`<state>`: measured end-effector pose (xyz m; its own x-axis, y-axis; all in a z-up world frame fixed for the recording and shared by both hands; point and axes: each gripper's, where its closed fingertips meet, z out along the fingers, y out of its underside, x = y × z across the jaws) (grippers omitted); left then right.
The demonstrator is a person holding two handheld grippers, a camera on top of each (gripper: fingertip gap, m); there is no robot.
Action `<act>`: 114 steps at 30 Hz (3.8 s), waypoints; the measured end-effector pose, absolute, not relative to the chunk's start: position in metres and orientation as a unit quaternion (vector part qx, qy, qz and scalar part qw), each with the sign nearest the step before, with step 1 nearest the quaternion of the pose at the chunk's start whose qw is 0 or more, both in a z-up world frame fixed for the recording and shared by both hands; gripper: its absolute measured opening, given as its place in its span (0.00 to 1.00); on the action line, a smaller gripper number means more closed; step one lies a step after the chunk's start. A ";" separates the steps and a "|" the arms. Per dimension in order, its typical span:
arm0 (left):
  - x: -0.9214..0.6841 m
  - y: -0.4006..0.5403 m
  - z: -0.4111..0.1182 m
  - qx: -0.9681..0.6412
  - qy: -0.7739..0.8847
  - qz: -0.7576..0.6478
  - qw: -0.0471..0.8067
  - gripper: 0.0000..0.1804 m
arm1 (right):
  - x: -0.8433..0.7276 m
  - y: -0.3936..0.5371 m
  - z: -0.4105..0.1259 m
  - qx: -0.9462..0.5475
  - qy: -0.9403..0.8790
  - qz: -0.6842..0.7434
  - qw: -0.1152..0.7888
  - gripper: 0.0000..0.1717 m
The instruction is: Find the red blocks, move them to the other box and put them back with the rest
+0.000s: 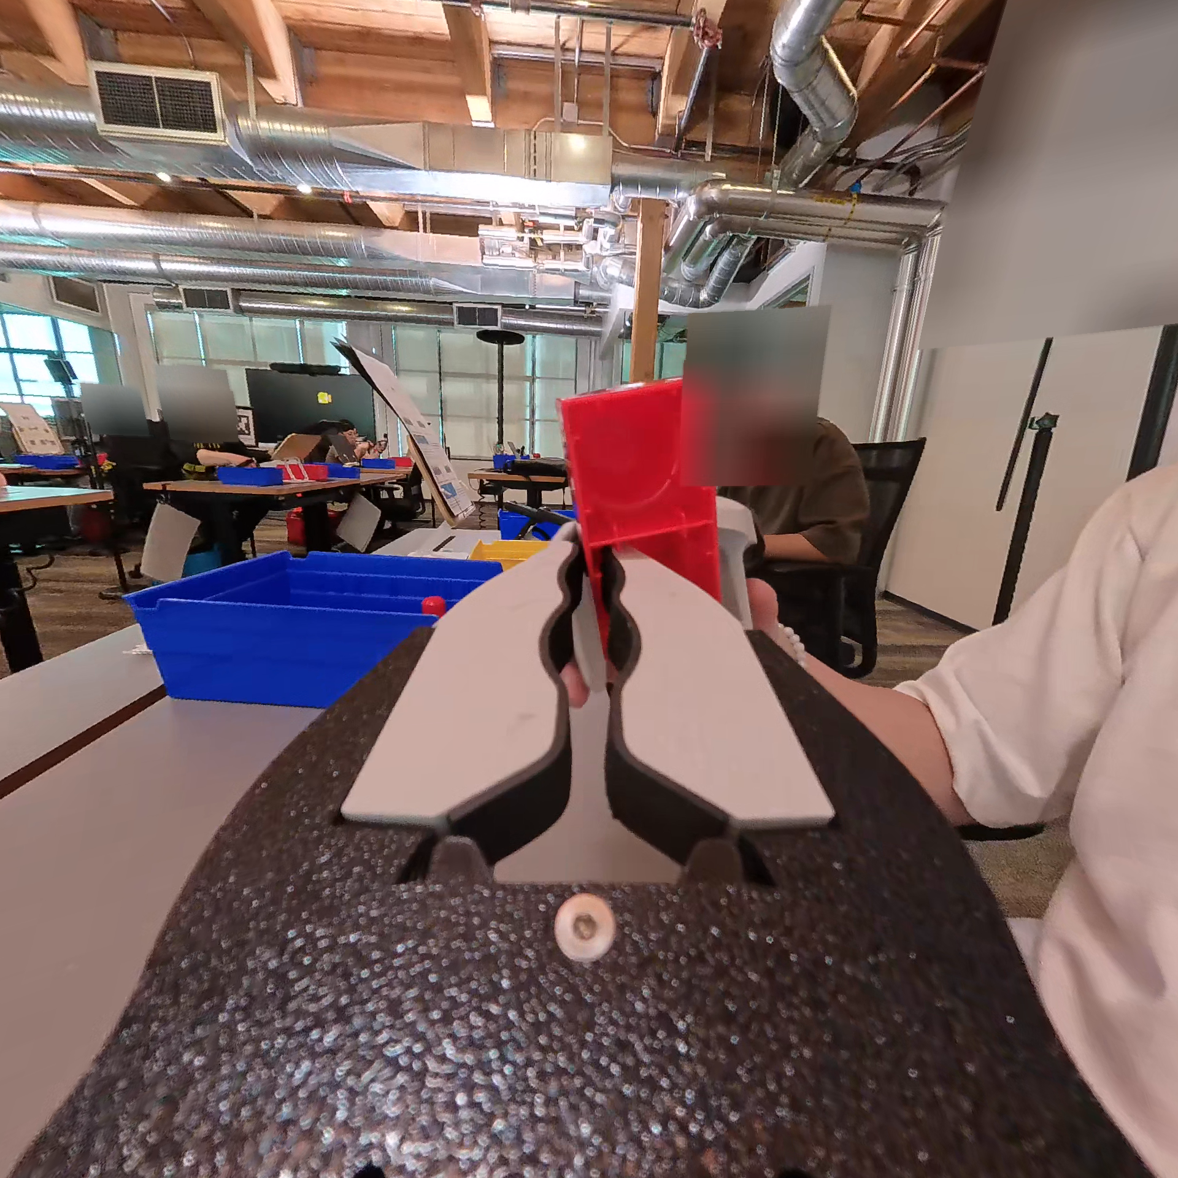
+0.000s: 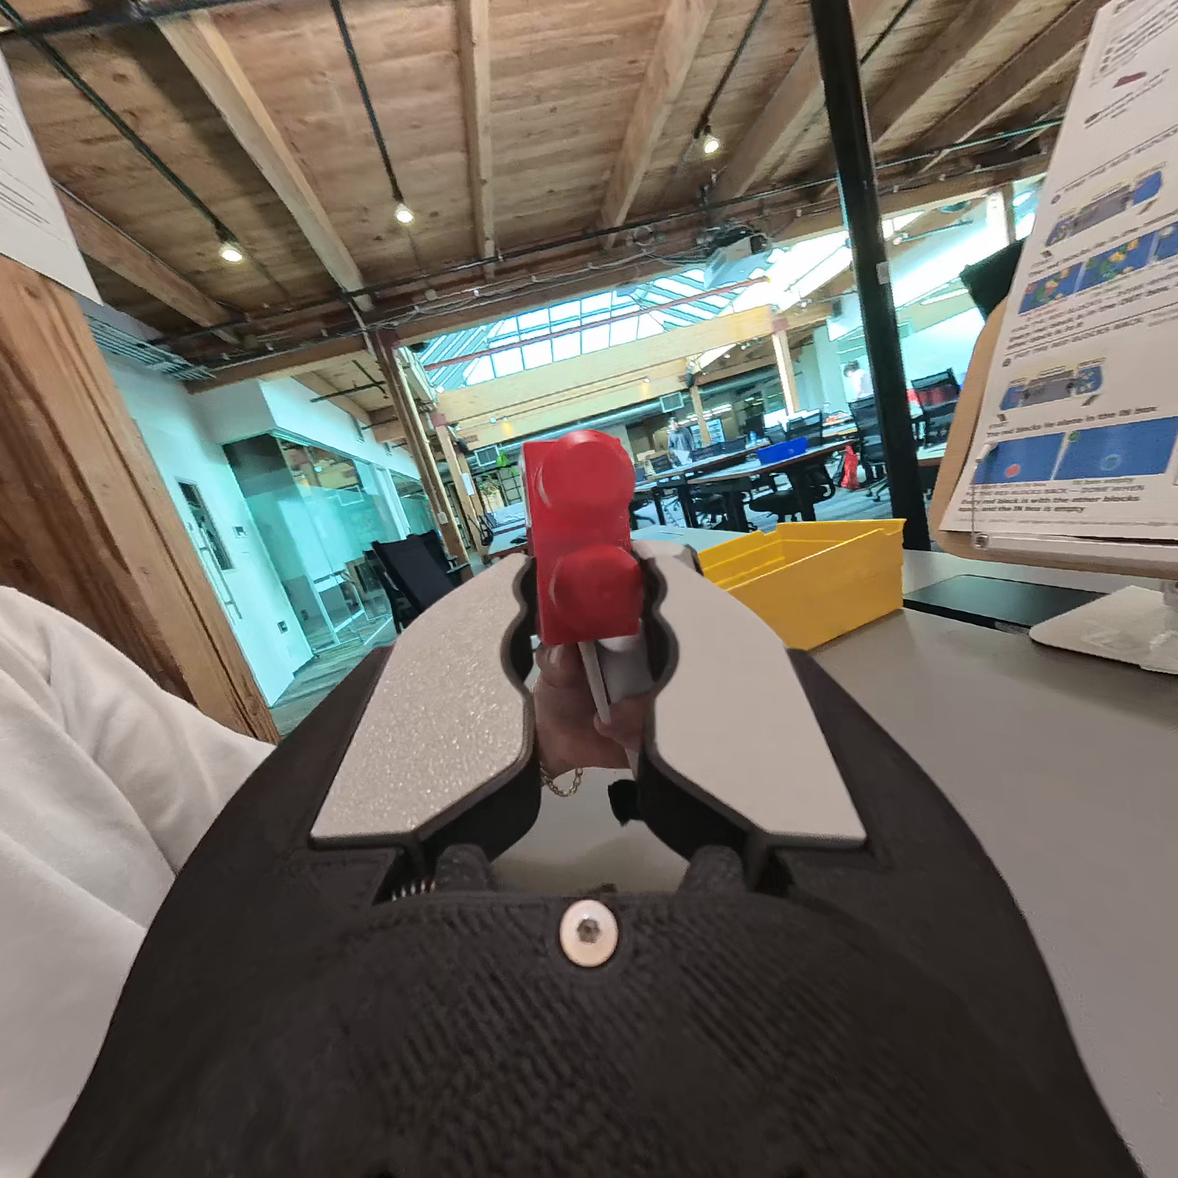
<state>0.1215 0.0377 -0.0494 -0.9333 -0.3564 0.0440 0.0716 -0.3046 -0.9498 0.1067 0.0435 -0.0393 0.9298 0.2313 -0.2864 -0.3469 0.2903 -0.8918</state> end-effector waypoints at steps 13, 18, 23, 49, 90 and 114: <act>0.137 0.050 -0.082 -0.174 0.631 -0.721 0.227 0.25 | 0.140 0.018 -0.058 -0.689 0.049 0.042 0.722 0.15; 0.128 0.041 -0.108 -0.144 0.725 -0.632 0.233 0.34 | 0.139 -0.001 -0.095 -0.794 -0.028 -0.042 0.606 0.15; 0.115 0.019 -0.139 -0.119 0.797 -0.561 0.189 0.36 | 0.128 0.001 -0.122 -0.845 -0.098 -0.095 0.517 0.16; 0.123 0.018 -0.120 -0.100 0.701 -0.682 0.182 0.20 | 0.122 0.007 -0.101 -0.772 -0.109 -0.062 0.623 0.18; 0.170 0.043 -0.158 -0.224 0.740 -0.567 0.285 0.27 | 0.467 -0.225 -0.164 -0.749 0.430 -0.376 0.335 0.35; 0.273 -0.041 -0.097 -0.431 0.690 -0.562 0.150 0.39 | 0.283 -0.270 -0.073 -0.625 0.384 -0.395 0.553 0.34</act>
<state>0.2727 -0.0411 -0.0971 -0.5830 -0.7636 0.2777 -0.4271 -0.0028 -0.9042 0.2827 -0.2704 -0.0731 0.3937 -0.9166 0.0690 -0.0439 -0.0938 -0.9946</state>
